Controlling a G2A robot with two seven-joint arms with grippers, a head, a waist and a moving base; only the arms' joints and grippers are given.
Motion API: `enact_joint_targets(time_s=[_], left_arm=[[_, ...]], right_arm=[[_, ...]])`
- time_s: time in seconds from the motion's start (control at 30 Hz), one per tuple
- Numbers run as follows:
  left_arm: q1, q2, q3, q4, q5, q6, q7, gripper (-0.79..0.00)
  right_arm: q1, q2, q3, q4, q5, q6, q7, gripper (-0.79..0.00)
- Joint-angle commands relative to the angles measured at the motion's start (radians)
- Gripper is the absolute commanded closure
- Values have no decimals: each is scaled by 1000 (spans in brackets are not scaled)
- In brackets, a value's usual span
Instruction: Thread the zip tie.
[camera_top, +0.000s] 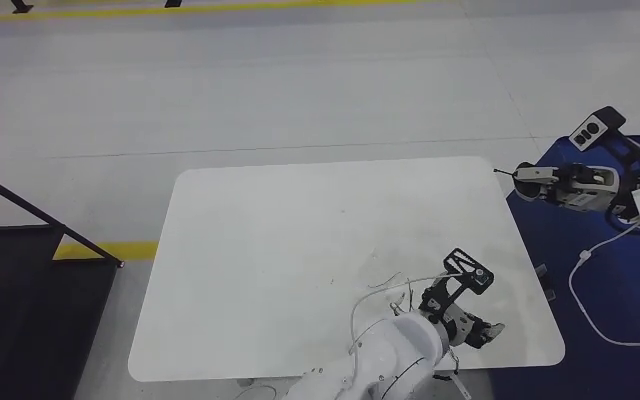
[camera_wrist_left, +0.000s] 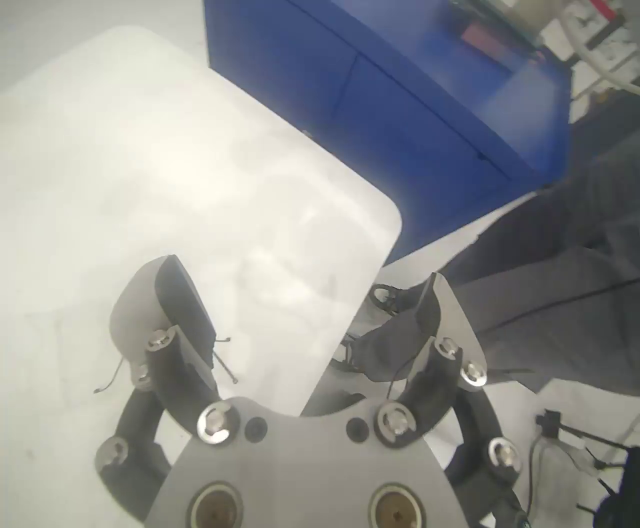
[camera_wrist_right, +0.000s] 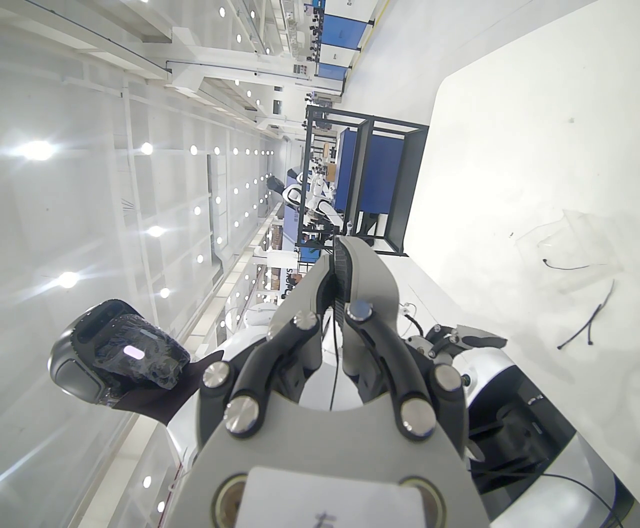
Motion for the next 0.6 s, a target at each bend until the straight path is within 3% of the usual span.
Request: enact_joint_targets(time_s=[0.0, 0.27, 0.33, 0.43, 0.57], left_arm=[[-12, 0, 21, -4, 88, 49, 16, -785], [-13, 0, 25, -4, 97, 47, 22, -785], [-13, 1, 38, 39, 115, 28, 0, -785], [-42, -11, 107, 106, 228, 106, -84, -785], [-106, -43, 191, 184, 246, 207, -196, -785]], right_arm=[[0, 0, 0, 0, 0, 0, 0, 0], [0, 0, 0, 0, 0, 0, 0, 0], [0, 0, 0, 0, 0, 0, 0, 0], [0, 0, 0, 0, 0, 0, 0, 0], [0, 0, 0, 0, 0, 0, 0, 0]])
